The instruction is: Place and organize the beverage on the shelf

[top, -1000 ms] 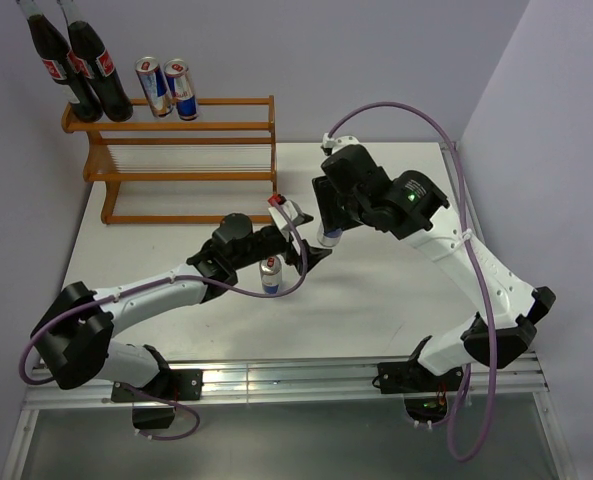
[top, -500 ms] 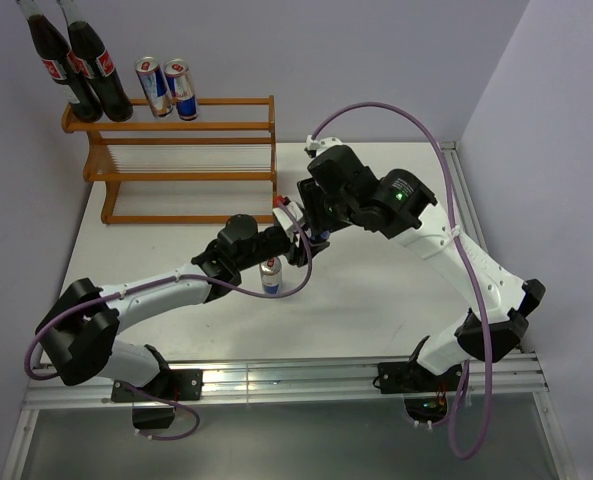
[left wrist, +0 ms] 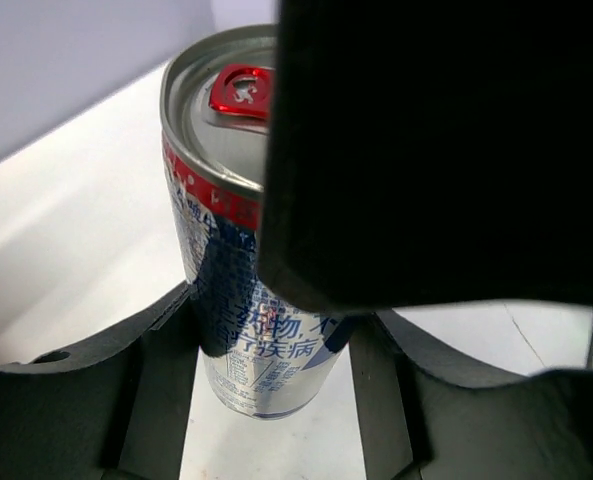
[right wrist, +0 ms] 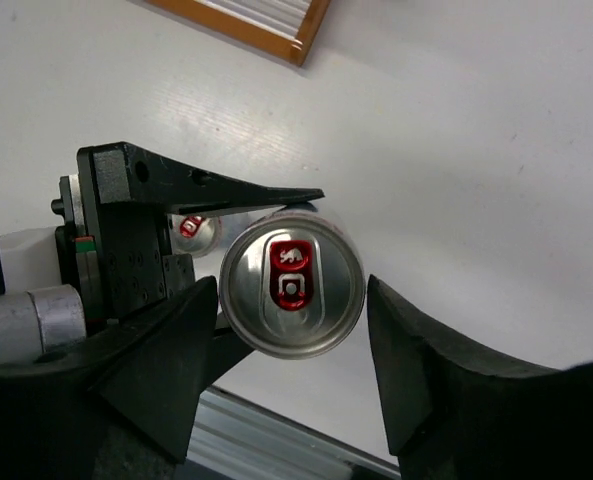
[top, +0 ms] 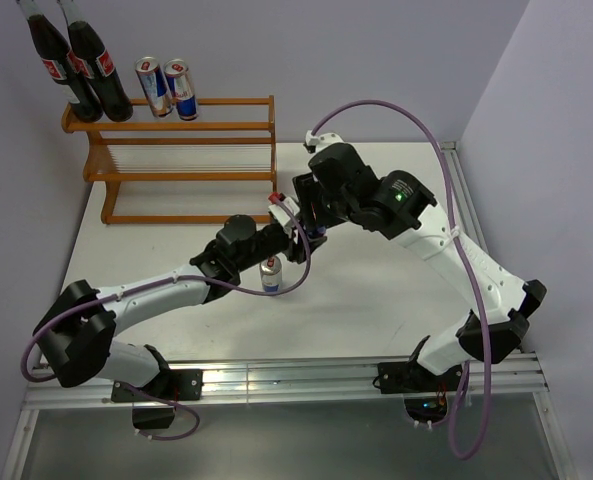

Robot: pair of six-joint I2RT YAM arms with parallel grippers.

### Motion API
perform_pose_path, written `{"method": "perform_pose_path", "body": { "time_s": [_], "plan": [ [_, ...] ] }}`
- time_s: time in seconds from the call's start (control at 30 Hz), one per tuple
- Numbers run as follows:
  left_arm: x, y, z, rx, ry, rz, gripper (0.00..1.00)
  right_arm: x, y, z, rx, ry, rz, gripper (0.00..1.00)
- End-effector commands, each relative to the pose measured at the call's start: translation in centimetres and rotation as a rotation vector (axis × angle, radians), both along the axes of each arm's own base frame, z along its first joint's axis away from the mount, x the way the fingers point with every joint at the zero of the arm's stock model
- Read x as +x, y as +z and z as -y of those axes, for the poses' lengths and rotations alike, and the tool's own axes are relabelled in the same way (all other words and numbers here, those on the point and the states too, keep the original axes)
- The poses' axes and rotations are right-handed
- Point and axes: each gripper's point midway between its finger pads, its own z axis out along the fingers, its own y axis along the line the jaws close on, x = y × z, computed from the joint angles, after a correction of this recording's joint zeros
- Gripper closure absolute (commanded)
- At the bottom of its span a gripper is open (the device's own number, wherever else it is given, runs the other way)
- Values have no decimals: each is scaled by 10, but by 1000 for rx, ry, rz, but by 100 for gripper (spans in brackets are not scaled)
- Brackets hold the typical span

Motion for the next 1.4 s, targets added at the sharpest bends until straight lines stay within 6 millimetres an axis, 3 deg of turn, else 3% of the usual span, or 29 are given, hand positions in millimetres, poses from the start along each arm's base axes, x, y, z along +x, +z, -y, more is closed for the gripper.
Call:
{"method": "perform_pose_path", "body": {
  "time_s": [0.0,0.1,0.4,0.47,0.5,0.53,0.63,0.7,0.73,0.77,0.83,0.87,0.93,1.13,1.37],
  "plan": [
    [13,74,-15,-196,118,97,100,0,34,-19,176,8,63,30],
    [19,81,-23,-213,150,102,100,2,43,-11,200,-20,87,16],
    [54,102,-58,-236,286,101,100,10,63,38,262,-165,180,12],
    [69,112,-71,-245,354,103,100,6,79,51,321,-187,234,11],
    [74,111,-75,-238,374,96,100,7,76,57,323,-204,239,10],
    [81,121,-83,-250,405,104,100,4,84,69,350,-229,271,9],
    [99,139,-101,-262,502,106,100,3,87,85,376,-269,313,4],
    [115,144,-114,-261,591,89,100,4,80,89,369,-278,315,3],
    [123,159,-122,-275,628,89,100,4,78,90,364,-284,312,3],
    [135,155,-129,-264,691,74,100,5,74,90,356,-284,304,3],
    [148,171,-141,-274,758,75,100,7,69,87,352,-279,291,3],
    [158,169,-146,-266,802,69,99,8,65,86,349,-276,286,3],
    [168,184,-156,-280,838,94,100,8,62,84,346,-271,280,3],
    [202,202,-182,-293,915,134,100,10,56,82,337,-265,276,3],
    [242,200,-210,-294,975,153,100,11,54,80,338,-251,282,3]
  ]
}}
